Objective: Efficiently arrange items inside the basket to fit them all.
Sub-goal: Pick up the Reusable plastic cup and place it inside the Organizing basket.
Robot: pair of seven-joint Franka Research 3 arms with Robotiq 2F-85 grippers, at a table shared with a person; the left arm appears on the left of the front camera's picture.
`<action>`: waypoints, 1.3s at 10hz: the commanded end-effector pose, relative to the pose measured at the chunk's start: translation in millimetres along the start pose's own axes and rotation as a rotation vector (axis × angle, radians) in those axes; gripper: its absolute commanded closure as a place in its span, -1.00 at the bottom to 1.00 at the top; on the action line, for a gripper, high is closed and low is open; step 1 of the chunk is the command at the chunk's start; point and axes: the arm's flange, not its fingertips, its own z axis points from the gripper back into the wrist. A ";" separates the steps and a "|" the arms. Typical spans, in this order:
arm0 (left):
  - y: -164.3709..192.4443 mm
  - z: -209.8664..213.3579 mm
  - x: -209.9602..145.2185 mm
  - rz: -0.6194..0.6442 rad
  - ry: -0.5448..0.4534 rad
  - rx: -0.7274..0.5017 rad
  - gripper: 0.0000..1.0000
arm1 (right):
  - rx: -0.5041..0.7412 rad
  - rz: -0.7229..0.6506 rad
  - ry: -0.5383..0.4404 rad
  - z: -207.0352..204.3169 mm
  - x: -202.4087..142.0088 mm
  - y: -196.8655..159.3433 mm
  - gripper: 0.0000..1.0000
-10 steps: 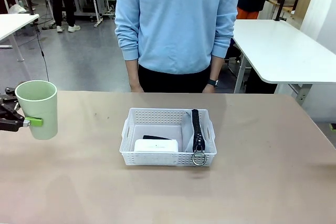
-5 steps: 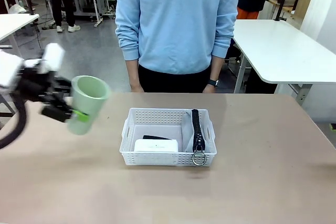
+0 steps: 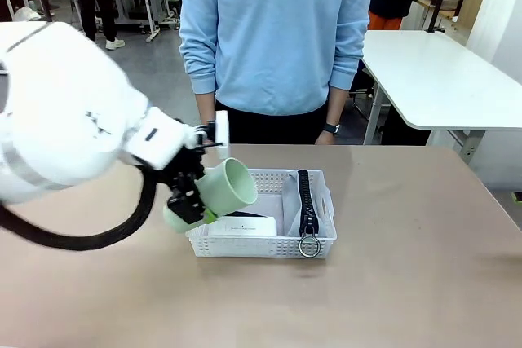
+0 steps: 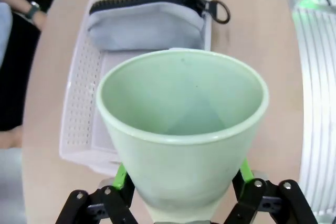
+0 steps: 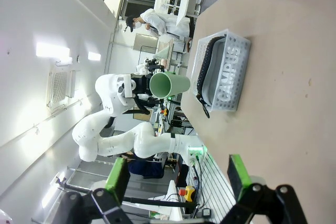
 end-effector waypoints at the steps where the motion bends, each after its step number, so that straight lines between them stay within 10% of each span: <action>1: 27.2 -4.4 31.4 -0.024 0.117 0.002 -0.74 | -0.015 -0.010 0.007 0.8 -1.4 3.0 -1.00; 13: 83.8 -77.7 78.7 -0.051 0.362 0.065 -0.74 | -0.015 -0.010 0.007 0.8 -1.4 3.0 -1.00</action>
